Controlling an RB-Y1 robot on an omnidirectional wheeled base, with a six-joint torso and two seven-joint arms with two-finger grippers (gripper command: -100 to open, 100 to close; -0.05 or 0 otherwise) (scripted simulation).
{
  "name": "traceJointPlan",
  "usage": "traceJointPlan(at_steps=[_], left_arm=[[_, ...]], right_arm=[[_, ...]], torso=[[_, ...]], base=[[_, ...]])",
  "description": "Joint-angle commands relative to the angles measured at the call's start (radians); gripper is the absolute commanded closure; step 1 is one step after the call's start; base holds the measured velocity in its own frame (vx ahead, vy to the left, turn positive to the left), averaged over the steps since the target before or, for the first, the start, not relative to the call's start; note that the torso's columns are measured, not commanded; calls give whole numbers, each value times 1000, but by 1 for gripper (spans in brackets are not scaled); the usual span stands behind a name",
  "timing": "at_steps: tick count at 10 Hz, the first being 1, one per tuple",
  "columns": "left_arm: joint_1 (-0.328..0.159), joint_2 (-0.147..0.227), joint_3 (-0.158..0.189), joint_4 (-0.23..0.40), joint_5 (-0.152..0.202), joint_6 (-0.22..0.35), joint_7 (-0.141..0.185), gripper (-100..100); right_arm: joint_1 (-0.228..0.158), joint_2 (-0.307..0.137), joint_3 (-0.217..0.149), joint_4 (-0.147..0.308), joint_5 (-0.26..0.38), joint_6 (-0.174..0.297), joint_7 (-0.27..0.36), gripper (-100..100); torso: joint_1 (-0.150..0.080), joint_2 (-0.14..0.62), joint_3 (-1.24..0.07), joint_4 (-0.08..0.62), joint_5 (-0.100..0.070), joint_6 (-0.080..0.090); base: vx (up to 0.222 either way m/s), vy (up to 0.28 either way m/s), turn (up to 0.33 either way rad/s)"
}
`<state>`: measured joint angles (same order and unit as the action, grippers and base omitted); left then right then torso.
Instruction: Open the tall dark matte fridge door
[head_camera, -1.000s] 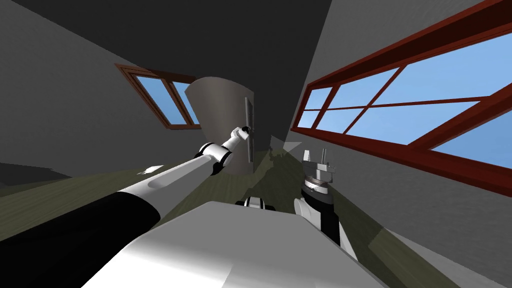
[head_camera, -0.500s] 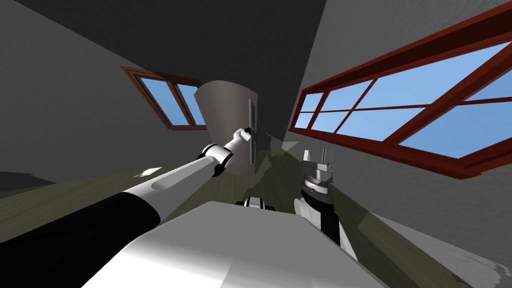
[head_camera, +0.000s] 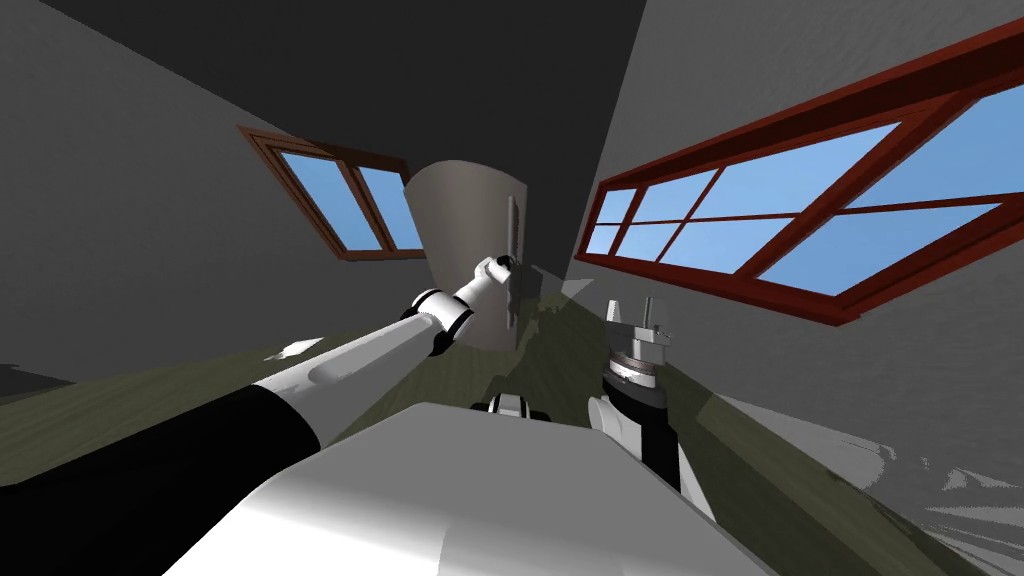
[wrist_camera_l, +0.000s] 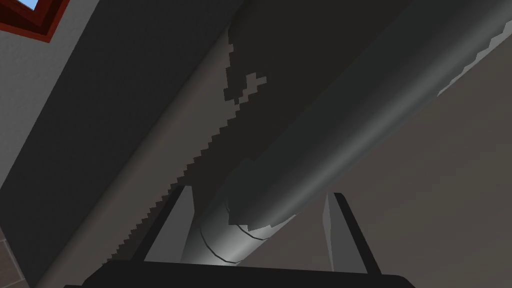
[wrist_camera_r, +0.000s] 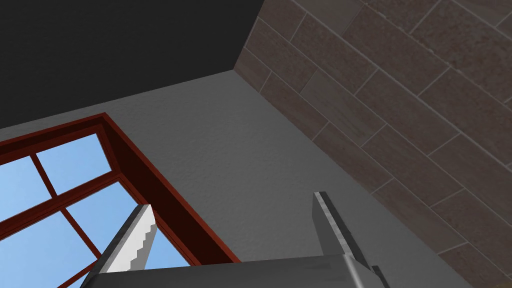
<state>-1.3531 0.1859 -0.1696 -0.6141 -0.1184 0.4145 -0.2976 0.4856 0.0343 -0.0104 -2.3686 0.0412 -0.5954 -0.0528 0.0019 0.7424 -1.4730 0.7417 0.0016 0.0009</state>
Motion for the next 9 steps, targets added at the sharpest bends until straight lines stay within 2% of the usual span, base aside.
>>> traceJointPlan(at_steps=[1,2,3,5,6,9], left_arm=[[-19,-24,-14,6,26,-11,-5,100],[-19,-24,-14,18,26,-11,-5,100],[-19,-24,-14,6,26,-11,-5,100],[-33,-57,-34,0,49,-14,-12,100],[-33,-57,-34,0,49,-14,-12,100],[-47,-90,-54,-5,72,-17,-19,100]], right_arm=[[0,0,0,0,0,0,0,0],[0,0,0,0,0,0,0,0],[0,0,0,0,0,0,0,0],[0,0,0,0,0,0,0,0],[0,0,0,0,0,0,0,0],[0,0,0,0,0,0,0,0]], torso=[[-2,-2,-1,0,0,-3],[-2,-1,-1,0,0,-2],[0,-3,-2,0,0,-3],[4,0,-1,1,1,-3],[6,3,2,1,2,-1],[-2,3,2,1,0,-1]], base=[[-178,195,-69],[-135,189,-59],[-63,121,-32],[-127,211,-76],[-130,216,-109],[-183,203,-76]])
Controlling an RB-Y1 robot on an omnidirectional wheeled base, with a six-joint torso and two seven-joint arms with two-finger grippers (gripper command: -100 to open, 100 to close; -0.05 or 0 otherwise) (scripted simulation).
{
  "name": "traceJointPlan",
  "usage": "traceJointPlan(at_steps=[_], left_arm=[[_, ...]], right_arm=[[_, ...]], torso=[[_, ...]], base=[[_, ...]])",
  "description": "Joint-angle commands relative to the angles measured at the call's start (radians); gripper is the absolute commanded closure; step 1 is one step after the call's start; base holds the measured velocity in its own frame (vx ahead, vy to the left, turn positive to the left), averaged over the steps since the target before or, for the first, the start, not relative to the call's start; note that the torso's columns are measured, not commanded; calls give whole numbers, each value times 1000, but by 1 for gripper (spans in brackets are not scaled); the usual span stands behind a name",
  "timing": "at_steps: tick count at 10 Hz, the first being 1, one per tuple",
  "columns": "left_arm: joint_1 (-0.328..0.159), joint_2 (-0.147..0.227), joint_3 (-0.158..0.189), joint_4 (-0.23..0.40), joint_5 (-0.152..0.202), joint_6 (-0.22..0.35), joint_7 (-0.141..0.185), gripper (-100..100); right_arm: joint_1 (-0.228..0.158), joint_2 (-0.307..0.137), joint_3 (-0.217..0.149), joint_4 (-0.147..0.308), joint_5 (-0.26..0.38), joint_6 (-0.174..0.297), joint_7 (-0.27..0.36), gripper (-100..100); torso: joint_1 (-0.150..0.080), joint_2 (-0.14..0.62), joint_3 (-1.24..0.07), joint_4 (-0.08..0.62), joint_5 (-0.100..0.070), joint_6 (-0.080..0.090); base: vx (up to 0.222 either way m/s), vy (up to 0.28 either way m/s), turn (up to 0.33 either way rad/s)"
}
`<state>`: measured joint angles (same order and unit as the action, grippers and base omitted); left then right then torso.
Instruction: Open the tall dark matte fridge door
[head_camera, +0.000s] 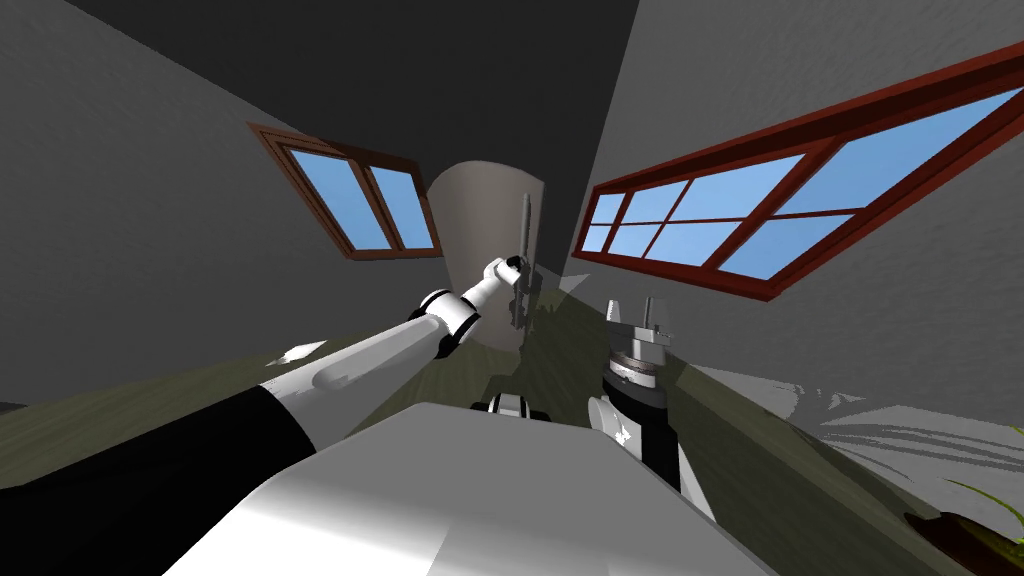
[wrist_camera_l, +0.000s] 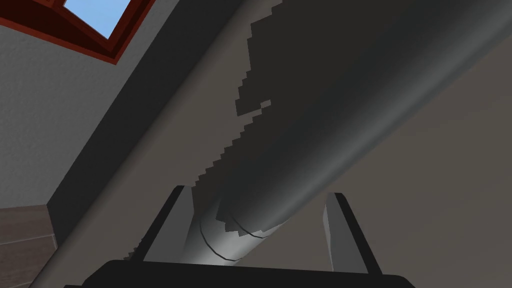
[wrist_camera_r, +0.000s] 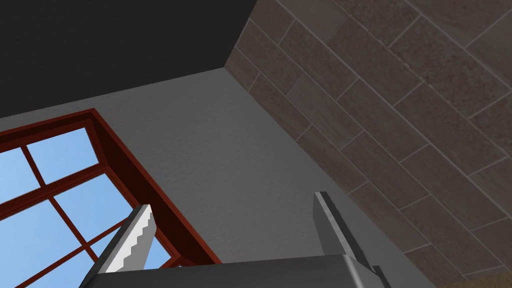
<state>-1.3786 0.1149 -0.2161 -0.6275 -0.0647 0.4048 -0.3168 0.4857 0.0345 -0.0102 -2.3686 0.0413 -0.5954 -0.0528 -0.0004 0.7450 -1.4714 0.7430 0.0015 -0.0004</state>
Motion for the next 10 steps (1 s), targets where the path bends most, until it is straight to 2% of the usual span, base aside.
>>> traceJointPlan(at_steps=[1,4,5,6,8,10], left_arm=[[-22,-19,-7,8,19,-7,1,100],[-13,-24,-11,21,13,-9,-1,100],[-16,-38,-22,13,25,-6,-6,100],[-16,-38,-22,13,25,-6,-6,100],[-22,-51,-32,8,38,-6,-9,100],[-32,-79,-52,-2,63,-8,-17,100]], right_arm=[[0,0,0,0,0,0,0,0],[0,0,0,0,0,0,0,0],[0,0,0,0,0,0,0,0],[0,0,0,0,0,0,0,0],[0,0,0,0,0,0,0,0],[0,0,0,0,0,0,0,0]], torso=[[-1,-2,-1,0,-1,4],[-5,-6,-4,2,-1,-1],[-2,-5,-3,-1,-1,1],[4,-2,-1,-3,-1,5],[4,-1,-1,-4,0,3],[4,-5,-3,-2,0,0]], base=[[-140,201,-61],[-23,32,5],[-41,133,-93],[-58,190,-66],[-83,228,-88],[-85,272,-127]])
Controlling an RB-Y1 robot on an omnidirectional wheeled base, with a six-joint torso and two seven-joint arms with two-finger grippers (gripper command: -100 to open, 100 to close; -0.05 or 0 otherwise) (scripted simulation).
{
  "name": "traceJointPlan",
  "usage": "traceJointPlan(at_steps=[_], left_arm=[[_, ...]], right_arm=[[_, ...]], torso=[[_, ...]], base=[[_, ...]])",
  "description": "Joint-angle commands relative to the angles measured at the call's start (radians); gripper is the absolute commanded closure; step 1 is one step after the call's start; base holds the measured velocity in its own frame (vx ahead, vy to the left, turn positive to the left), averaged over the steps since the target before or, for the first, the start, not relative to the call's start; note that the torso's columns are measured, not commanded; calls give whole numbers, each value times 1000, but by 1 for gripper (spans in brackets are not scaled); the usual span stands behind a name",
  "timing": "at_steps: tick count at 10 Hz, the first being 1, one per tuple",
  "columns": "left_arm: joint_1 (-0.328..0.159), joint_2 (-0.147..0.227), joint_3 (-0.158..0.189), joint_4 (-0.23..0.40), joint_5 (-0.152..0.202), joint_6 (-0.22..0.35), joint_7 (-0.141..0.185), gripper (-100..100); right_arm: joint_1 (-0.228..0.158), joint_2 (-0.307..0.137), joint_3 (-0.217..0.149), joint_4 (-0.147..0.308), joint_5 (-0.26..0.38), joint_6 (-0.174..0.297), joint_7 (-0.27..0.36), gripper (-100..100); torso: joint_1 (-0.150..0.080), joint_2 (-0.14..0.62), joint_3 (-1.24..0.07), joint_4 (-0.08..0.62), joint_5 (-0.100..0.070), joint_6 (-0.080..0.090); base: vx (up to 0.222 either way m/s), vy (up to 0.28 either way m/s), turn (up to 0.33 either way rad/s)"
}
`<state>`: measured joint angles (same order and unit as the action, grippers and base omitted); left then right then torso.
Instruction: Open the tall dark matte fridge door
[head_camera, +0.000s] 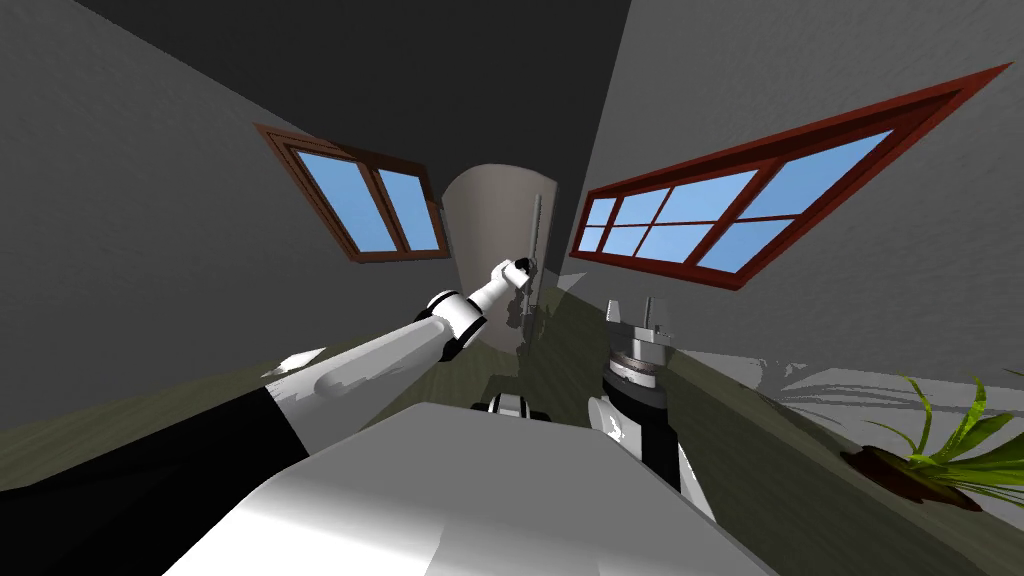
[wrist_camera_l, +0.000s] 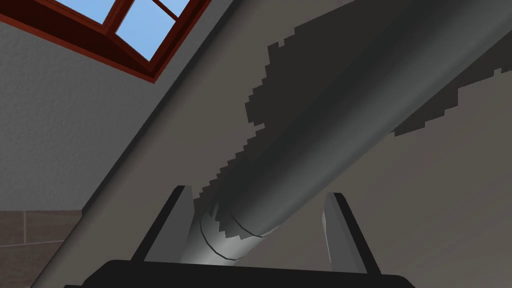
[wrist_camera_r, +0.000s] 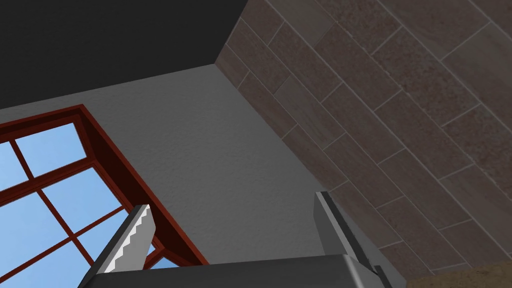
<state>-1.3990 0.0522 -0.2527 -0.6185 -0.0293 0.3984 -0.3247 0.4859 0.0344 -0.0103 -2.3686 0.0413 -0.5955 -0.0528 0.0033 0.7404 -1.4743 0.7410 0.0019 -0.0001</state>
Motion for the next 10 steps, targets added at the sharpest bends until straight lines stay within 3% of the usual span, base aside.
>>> traceJointPlan(at_steps=[1,3,8,9,10], left_arm=[[-12,-16,-15,-11,28,-1,-9,100],[-22,-43,-35,-22,54,-3,-16,100],[-33,-71,-55,-32,79,-4,-24,100],[-55,-39,-47,-23,85,33,-27,-100],[-65,-29,-44,-19,86,43,-26,-100]], right_arm=[[0,0,0,0,0,0,0,0],[0,0,0,0,0,0,0,0],[0,0,0,0,0,0,0,0],[0,0,0,0,0,0,0,0],[0,0,0,0,0,0,0,0]], torso=[[1,1,1,0,0,1],[0,2,1,2,1,-2],[5,4,3,2,2,0],[2,4,3,2,2,-2],[-6,0,0,0,-1,-1]], base=[[-122,276,-99],[-113,272,-116],[-99,230,-74],[-57,118,-272],[-18,31,-266]])
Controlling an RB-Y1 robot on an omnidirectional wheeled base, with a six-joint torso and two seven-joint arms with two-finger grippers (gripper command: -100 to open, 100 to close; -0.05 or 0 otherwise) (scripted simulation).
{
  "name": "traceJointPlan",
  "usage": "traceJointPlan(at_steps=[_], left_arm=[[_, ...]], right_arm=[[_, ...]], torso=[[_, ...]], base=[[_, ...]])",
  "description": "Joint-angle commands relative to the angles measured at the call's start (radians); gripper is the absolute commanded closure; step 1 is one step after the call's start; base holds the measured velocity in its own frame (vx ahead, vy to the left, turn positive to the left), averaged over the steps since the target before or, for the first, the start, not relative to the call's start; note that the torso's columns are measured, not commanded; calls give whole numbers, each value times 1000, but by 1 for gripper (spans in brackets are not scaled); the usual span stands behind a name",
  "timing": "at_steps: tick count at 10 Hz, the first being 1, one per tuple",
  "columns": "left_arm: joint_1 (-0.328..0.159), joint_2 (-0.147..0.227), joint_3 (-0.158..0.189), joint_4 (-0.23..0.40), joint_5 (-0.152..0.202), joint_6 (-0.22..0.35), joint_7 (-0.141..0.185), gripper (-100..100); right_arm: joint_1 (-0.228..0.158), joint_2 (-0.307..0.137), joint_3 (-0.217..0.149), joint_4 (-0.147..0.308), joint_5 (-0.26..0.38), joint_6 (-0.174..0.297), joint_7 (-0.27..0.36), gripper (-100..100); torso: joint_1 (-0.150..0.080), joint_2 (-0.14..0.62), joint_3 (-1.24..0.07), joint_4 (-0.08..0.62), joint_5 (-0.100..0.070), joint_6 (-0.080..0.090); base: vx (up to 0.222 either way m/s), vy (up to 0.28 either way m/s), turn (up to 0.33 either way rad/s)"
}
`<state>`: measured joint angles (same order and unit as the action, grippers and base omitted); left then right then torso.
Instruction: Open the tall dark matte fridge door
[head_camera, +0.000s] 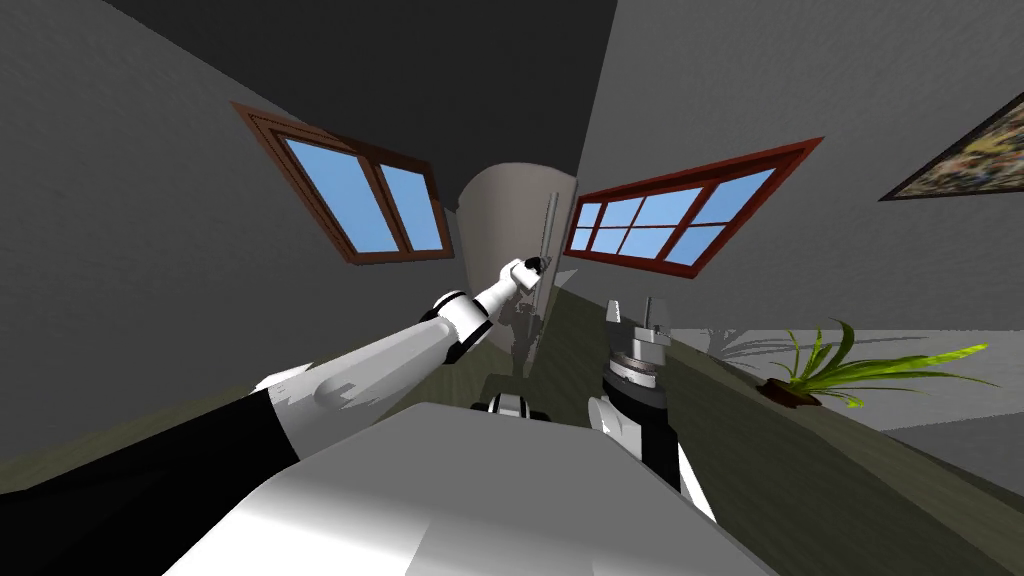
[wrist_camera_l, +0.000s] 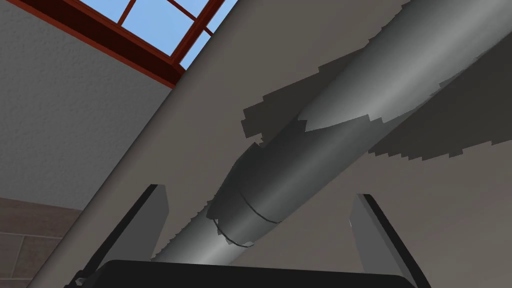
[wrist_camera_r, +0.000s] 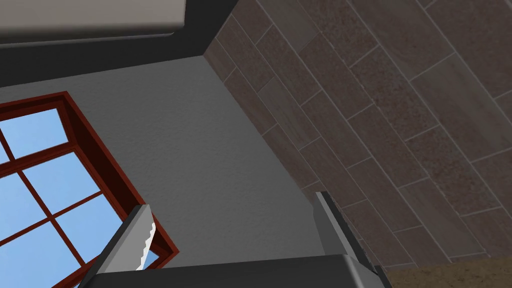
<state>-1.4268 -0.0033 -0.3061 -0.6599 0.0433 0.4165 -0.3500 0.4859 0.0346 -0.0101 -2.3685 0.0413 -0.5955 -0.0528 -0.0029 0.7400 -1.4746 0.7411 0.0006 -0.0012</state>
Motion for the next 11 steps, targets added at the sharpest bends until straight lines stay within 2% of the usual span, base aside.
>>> traceJointPlan(at_steps=[1,2,5,6,7,11], left_arm=[[-48,36,13,27,15,35,-1,-100],[-48,36,13,27,15,35,-1,-100],[-90,76,28,44,22,76,2,-100],[-73,72,24,37,20,73,0,-100],[-75,73,25,38,20,73,0,0],[-75,73,25,38,20,73,0,0]], right_arm=[[0,0,0,0,0,0,0,0],[0,0,0,0,0,0,0,0],[0,0,0,0,0,0,0,0],[0,0,0,0,0,0,0,0],[0,0,0,0,0,0,0,0],[0,0,0,0,0,0,0,0]], torso=[[-5,-5,-3,-3,-3,1],[-4,-7,-4,-4,-3,2],[1,0,0,0,-1,4],[2,3,2,1,-1,3],[2,2,2,-1,-1,2],[3,-3,-2,-3,-1,1]], base=[[-8,2,-146],[-4,-6,0],[-11,20,-171],[3,16,-19],[0,0,0],[0,0,0]])
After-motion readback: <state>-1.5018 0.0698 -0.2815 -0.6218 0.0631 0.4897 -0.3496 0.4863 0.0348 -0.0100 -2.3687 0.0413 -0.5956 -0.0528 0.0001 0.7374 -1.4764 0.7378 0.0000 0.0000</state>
